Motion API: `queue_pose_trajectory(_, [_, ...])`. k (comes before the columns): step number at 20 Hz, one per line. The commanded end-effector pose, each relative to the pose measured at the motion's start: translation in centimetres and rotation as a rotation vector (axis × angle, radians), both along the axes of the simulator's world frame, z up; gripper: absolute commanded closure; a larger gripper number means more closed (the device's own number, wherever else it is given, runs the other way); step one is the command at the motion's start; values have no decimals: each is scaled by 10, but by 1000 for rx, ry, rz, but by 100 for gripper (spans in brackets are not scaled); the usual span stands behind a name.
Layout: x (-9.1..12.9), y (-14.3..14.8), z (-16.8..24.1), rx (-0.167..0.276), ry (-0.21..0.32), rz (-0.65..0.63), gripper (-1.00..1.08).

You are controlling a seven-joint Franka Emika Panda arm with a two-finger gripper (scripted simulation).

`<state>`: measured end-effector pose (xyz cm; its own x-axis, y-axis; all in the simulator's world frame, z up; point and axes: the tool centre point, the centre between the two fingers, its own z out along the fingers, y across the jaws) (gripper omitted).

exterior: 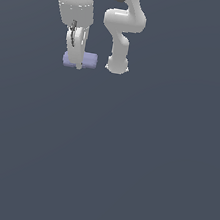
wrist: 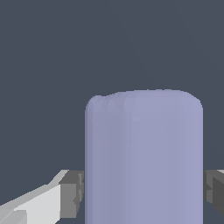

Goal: Pick up the object and move it to a goal position.

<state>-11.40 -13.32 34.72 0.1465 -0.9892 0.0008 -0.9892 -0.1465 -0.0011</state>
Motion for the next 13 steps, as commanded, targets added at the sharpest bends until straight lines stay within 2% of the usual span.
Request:
queue_pose_trajectory(1, [1,-7,16,0,1,2,108])
queue_pose_trajectory(7, [4,-17,41,1,1,3,108])
queue_pose_trajectory(13, [5,-21,49,1,1,3,108])
